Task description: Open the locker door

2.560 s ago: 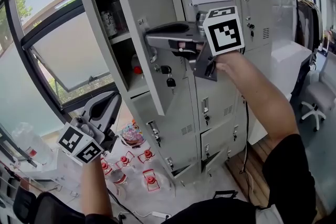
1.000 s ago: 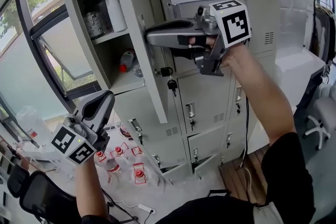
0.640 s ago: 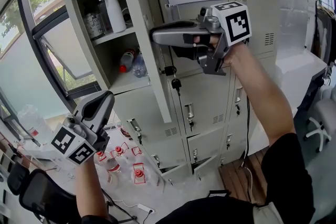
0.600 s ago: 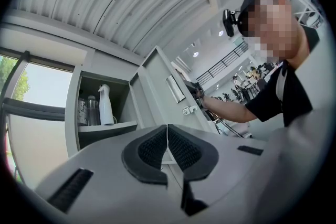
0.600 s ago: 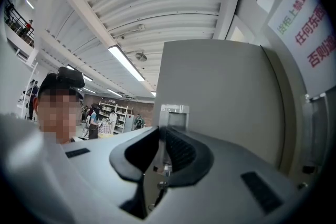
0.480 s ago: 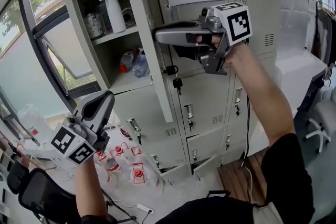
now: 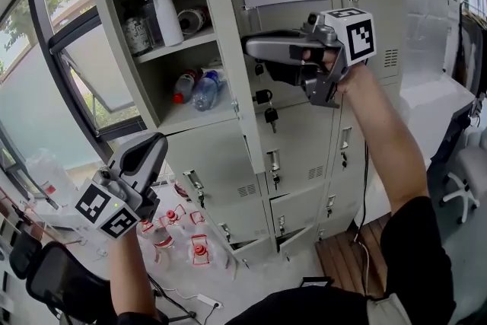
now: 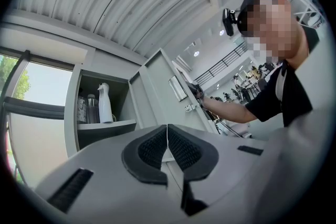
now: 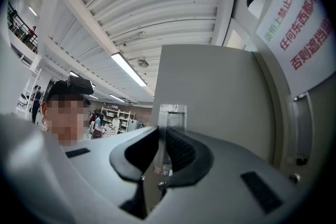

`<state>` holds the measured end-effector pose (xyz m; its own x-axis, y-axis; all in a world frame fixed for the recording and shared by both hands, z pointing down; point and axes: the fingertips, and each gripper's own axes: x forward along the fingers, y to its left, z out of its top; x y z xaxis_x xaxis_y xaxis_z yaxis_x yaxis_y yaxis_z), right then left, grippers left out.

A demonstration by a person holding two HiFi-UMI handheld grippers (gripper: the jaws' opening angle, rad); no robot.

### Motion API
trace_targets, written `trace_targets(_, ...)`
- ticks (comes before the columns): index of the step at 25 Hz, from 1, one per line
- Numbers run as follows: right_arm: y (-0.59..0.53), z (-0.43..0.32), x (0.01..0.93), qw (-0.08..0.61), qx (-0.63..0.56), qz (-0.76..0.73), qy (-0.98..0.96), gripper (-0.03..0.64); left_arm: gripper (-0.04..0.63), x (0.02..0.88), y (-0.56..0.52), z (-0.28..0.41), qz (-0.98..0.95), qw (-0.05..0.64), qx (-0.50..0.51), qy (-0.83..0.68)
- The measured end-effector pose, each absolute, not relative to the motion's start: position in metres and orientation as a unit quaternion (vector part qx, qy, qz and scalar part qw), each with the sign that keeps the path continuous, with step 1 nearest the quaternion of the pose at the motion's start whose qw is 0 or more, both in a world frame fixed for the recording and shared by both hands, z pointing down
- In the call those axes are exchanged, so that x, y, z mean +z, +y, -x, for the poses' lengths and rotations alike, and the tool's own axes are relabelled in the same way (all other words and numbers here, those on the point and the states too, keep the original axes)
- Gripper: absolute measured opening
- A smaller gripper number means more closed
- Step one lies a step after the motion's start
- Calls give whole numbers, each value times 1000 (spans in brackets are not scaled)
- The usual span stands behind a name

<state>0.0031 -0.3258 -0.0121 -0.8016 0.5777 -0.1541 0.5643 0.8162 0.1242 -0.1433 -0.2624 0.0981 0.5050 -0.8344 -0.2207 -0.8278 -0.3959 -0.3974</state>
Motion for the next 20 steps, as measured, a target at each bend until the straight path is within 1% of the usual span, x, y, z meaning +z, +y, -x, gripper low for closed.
trace_targets(8, -343, -15, -5, 96, 55, -237, 965, 52, 18, 101, -266, 142, 839, 229, -3, 493)
trace_targets(15, -354, -19, 14, 86, 116, -140, 980, 44, 18, 103, -270, 137, 843, 227, 9, 487)
trace_targets(20, -351, -31, 21, 93, 176, -60, 978, 34, 18, 110, -270, 134, 845, 218, 16, 488)
